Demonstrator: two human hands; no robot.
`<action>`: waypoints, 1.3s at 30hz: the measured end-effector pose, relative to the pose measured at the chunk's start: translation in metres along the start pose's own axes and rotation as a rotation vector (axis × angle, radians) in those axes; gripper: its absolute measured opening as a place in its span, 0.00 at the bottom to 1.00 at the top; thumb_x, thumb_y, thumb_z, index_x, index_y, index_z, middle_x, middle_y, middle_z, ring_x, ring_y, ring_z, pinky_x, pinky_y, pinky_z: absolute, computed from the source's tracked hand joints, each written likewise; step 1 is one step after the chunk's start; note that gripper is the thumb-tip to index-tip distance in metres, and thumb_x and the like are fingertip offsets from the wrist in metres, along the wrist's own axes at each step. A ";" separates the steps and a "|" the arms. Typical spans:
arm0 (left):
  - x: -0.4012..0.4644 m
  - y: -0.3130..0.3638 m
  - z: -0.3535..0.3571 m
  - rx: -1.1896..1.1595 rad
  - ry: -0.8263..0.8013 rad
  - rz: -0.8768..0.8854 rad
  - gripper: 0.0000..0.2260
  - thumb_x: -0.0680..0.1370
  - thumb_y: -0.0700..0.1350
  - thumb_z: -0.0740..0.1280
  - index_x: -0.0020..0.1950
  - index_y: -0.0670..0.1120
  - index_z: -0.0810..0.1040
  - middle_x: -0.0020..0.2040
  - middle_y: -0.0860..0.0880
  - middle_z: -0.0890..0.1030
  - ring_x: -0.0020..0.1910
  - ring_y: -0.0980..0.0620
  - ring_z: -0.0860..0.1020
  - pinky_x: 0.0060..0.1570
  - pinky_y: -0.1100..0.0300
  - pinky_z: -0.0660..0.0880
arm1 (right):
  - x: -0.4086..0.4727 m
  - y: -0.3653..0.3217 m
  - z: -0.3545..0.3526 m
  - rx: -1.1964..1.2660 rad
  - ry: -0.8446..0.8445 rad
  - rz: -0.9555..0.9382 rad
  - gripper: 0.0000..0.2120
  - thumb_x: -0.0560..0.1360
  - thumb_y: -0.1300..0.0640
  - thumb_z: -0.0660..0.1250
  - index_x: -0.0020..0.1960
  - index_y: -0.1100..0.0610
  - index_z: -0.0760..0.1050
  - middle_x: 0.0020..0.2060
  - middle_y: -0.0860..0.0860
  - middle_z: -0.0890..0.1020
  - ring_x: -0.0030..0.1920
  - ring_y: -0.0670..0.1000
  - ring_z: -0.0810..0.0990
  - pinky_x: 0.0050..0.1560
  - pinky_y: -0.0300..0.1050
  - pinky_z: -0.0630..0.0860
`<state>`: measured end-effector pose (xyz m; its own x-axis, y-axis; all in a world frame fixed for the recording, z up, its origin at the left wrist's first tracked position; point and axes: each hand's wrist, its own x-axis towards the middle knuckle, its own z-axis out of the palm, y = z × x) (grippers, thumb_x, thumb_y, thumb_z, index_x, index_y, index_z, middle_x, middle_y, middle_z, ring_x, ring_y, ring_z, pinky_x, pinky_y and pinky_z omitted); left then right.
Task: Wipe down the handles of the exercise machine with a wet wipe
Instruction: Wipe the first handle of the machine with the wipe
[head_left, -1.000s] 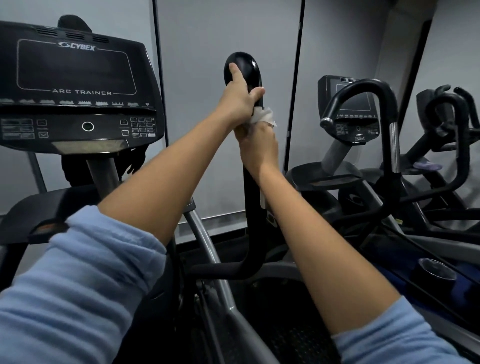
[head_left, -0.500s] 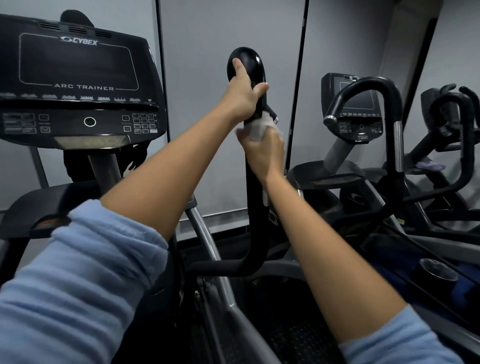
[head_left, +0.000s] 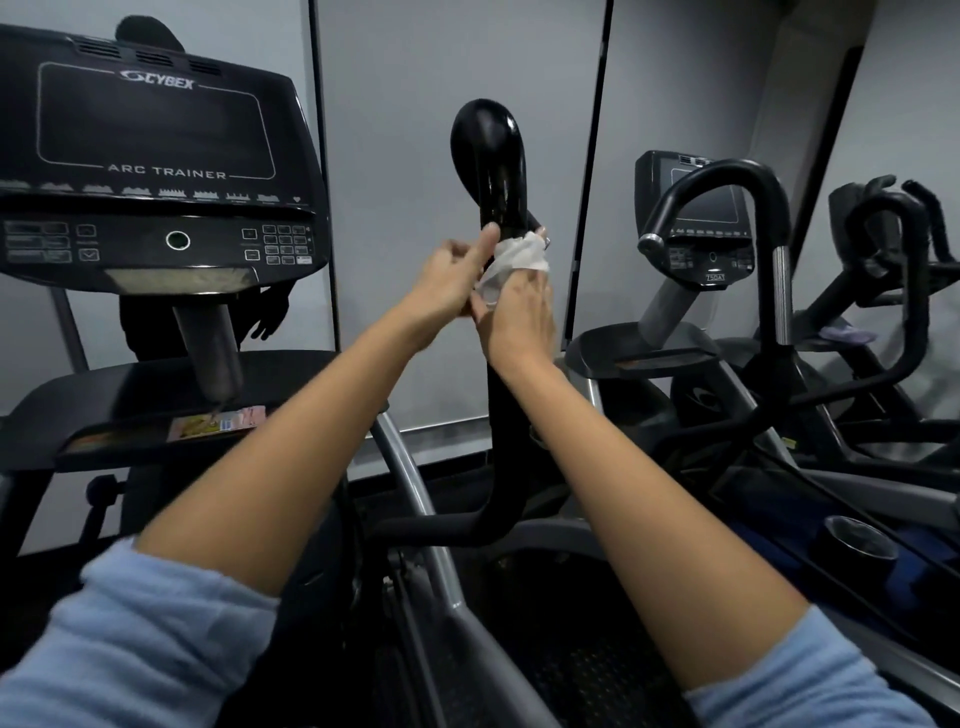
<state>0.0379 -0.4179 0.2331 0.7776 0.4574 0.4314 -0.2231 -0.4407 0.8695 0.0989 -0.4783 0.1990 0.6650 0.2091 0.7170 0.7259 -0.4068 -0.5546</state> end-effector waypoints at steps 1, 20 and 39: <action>-0.008 -0.007 -0.002 -0.038 -0.056 -0.027 0.19 0.77 0.57 0.62 0.57 0.42 0.68 0.49 0.46 0.77 0.48 0.50 0.78 0.50 0.54 0.79 | 0.000 0.001 0.000 -0.019 -0.013 0.003 0.38 0.75 0.51 0.67 0.76 0.61 0.50 0.68 0.57 0.66 0.68 0.56 0.66 0.59 0.48 0.71; -0.013 -0.051 -0.025 0.088 0.143 -0.156 0.07 0.76 0.38 0.66 0.40 0.45 0.72 0.38 0.47 0.74 0.33 0.54 0.71 0.33 0.66 0.68 | -0.082 0.055 -0.012 0.354 -0.404 0.242 0.43 0.70 0.42 0.70 0.74 0.60 0.54 0.62 0.58 0.74 0.62 0.59 0.74 0.59 0.52 0.72; 0.005 -0.003 0.054 0.126 0.293 0.153 0.23 0.81 0.56 0.50 0.69 0.41 0.60 0.62 0.43 0.73 0.59 0.42 0.74 0.49 0.56 0.67 | -0.082 0.060 -0.014 0.298 -0.440 0.248 0.19 0.72 0.48 0.70 0.49 0.58 0.65 0.45 0.54 0.77 0.44 0.55 0.76 0.45 0.50 0.73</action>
<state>0.0740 -0.4564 0.2199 0.5349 0.5730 0.6210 -0.2353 -0.6049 0.7608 0.0854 -0.5324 0.1123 0.7853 0.5149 0.3438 0.5154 -0.2359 -0.8238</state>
